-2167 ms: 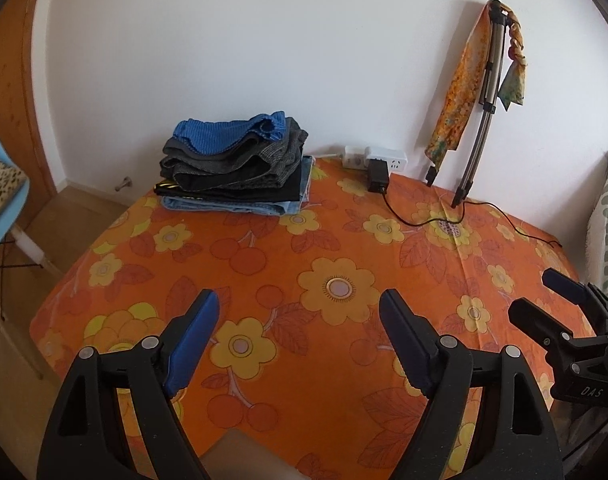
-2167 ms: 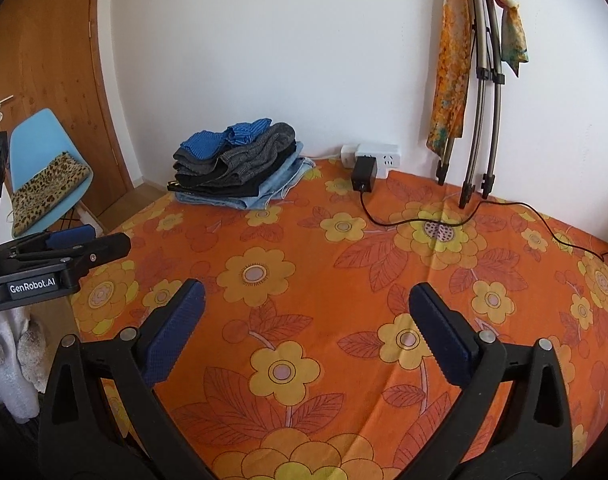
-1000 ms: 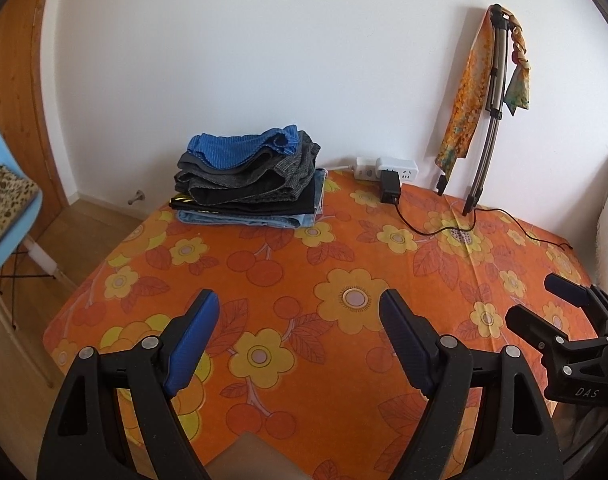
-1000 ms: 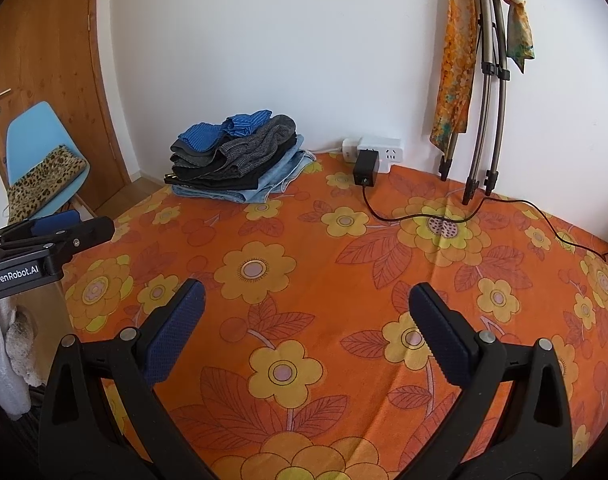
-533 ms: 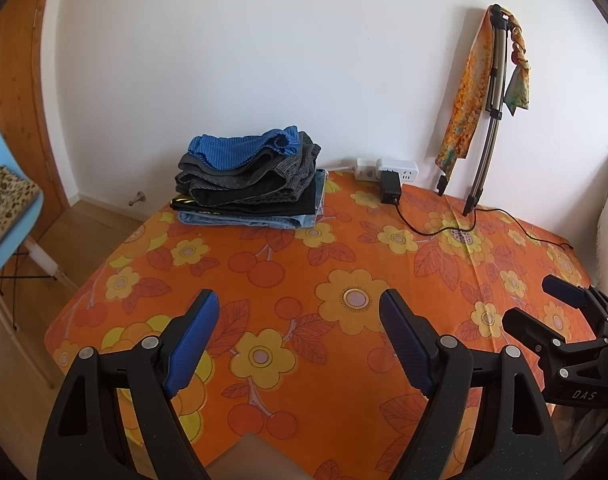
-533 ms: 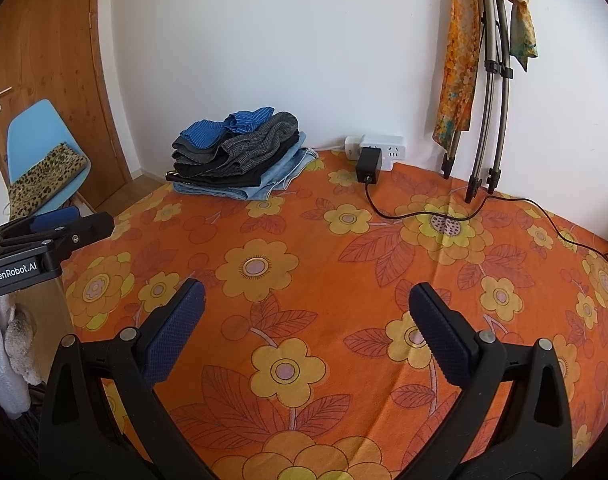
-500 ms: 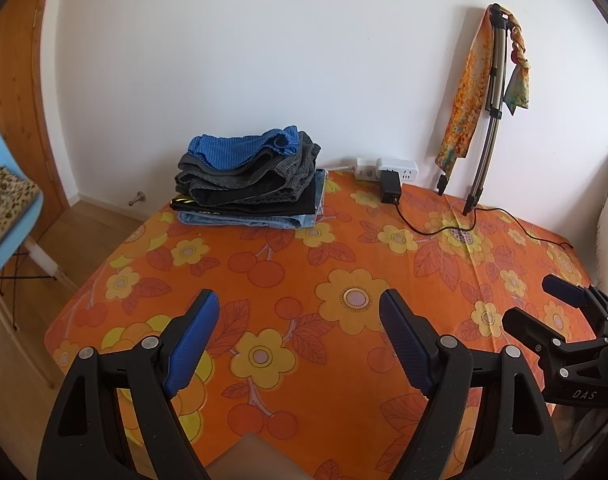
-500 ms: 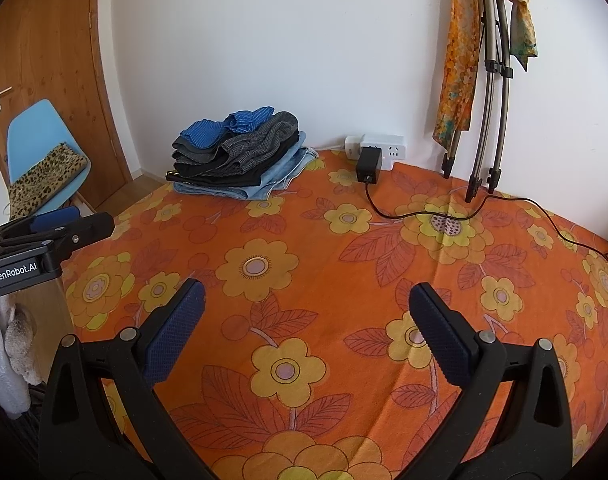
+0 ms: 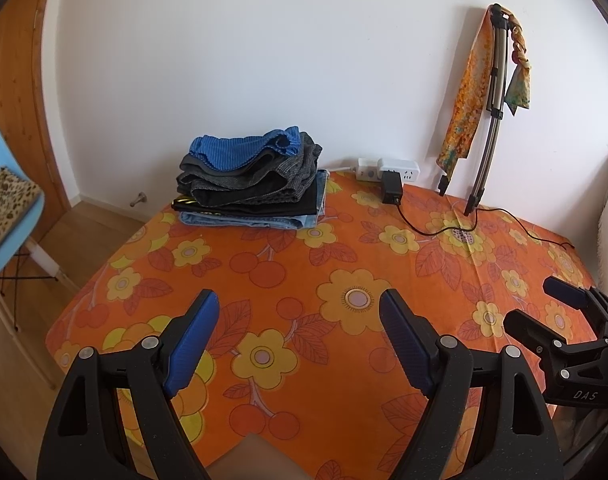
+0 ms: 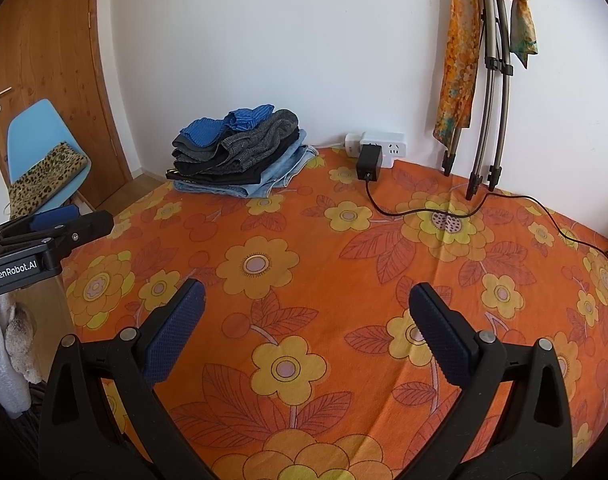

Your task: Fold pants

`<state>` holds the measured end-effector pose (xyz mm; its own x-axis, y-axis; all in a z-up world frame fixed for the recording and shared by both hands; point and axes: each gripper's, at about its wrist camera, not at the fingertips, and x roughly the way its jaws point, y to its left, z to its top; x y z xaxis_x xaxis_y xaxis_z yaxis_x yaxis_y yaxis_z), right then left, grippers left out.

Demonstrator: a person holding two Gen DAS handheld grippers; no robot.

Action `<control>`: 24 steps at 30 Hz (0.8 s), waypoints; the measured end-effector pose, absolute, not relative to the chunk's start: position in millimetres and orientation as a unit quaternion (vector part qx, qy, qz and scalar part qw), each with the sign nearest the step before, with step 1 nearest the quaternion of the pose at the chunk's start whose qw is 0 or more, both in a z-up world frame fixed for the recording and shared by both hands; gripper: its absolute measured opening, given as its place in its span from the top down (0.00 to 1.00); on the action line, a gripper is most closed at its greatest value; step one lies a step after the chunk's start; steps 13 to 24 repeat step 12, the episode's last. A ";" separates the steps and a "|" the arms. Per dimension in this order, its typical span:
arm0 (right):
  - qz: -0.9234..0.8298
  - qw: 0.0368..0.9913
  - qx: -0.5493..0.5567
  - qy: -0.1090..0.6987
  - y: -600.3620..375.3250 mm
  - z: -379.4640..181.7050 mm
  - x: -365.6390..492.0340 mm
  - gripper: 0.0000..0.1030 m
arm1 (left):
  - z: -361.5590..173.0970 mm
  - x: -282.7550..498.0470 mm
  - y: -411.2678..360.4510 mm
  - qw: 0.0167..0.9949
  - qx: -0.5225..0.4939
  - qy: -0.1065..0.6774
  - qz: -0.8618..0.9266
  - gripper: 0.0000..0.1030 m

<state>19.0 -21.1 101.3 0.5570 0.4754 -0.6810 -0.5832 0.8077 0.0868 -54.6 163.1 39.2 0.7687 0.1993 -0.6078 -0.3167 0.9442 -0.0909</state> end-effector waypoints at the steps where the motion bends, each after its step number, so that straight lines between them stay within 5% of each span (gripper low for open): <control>1: 0.301 0.879 -0.075 0.362 -21.1 101.4 19.0 0.00 | 39.2 -54.6 163.2 0.936 -0.094 0.311 0.138 0.20; 24: 0.298 0.881 -0.076 0.361 -20.9 100.7 18.4 0.00 | 40.1 -57.2 161.6 0.941 -0.084 0.298 0.140 0.20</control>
